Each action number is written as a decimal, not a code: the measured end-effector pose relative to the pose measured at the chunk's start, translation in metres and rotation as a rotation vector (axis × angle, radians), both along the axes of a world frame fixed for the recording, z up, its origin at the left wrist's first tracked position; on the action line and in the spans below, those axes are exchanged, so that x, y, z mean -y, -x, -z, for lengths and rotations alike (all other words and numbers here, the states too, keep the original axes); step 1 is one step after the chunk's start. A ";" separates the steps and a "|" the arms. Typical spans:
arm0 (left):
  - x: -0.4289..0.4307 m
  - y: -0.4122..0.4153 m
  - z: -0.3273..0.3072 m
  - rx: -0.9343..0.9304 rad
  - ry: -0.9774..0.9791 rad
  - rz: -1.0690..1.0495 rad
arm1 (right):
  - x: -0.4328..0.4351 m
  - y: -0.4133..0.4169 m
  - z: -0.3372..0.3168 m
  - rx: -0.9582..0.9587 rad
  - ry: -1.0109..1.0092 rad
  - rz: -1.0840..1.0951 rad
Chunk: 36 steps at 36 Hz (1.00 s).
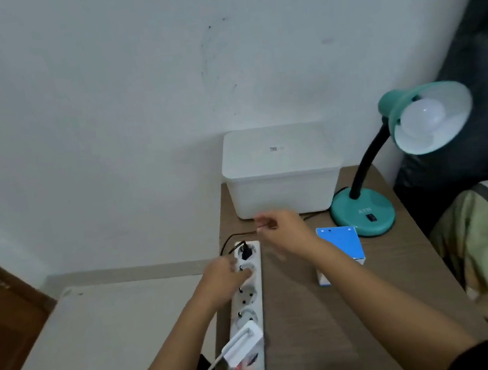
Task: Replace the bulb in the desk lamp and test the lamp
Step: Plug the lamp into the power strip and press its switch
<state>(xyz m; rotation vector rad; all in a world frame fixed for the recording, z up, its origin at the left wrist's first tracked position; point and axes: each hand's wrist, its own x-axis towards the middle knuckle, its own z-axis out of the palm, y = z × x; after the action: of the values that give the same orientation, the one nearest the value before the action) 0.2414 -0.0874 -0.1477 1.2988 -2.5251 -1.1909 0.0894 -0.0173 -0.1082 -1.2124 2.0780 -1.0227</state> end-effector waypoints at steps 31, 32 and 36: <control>-0.060 0.268 0.003 -0.111 -0.001 0.433 | -0.128 0.198 0.059 -0.019 -0.057 0.449; -0.058 0.270 0.007 -0.089 0.007 0.448 | -0.124 0.198 0.064 -0.027 -0.058 0.457; -0.055 0.276 0.020 -0.003 0.040 0.506 | -0.113 0.202 0.078 -0.017 -0.082 0.468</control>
<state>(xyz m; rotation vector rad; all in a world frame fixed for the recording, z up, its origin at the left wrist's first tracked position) -0.0347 -0.0325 -0.1680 0.6582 -2.9558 -1.1952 -0.1123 0.0955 -0.1860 -0.7067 2.4537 -1.1106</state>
